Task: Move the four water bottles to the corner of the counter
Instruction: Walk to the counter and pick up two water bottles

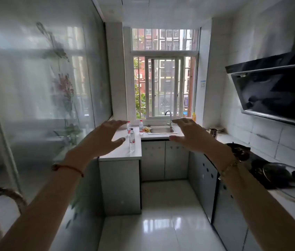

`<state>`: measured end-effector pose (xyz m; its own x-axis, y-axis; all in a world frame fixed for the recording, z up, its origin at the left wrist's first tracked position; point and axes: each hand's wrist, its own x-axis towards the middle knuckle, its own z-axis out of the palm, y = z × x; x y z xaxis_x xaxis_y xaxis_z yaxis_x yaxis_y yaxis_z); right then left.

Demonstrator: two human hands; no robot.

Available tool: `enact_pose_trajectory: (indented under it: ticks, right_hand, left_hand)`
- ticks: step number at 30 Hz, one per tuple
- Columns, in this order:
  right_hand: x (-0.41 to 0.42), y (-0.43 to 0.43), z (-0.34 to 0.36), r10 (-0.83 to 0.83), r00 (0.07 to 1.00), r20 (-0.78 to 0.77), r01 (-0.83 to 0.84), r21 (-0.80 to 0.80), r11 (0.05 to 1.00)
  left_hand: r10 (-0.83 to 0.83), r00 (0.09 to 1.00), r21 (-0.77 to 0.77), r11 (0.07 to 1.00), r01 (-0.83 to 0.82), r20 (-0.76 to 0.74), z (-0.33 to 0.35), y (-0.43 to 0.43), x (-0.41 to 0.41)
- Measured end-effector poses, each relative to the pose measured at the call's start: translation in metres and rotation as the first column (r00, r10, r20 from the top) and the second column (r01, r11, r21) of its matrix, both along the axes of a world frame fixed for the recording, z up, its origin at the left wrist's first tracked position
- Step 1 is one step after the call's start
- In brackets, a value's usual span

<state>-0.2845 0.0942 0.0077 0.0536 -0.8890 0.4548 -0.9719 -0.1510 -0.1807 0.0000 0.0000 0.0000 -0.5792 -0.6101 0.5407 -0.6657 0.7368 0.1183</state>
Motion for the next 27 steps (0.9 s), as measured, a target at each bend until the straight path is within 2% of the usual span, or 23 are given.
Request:
enact_pose_trajectory:
  ticks: [7, 13, 18, 27]
  right_hand:
    - [-0.009, -0.019, -0.042, -0.002, 0.999, 0.038, 0.001, 0.032, 0.999]
    - [-0.02, -0.042, -0.073, -0.032, 0.999, 0.007, 0.032, 0.06, 0.998]
    - [-0.033, -0.068, -0.1, -0.007, 1.0, 0.018, 0.006, 0.059, 0.998]
    - [-0.068, -0.144, -0.125, -0.076, 0.997, 0.009, 0.075, 0.096, 0.993]
  left_hand:
    - [0.04, 0.999, 0.039, 0.998, -0.041, 0.022, -0.038, -0.007, -0.014]
    - [0.032, 0.998, 0.106, 0.994, -0.037, 0.047, -0.064, -0.029, -0.032]
    - [-0.018, 0.999, 0.133, 0.991, 0.013, 0.037, -0.09, -0.06, -0.049]
    - [-0.058, 0.998, 0.147, 0.987, 0.057, 0.004, -0.118, -0.136, -0.089]
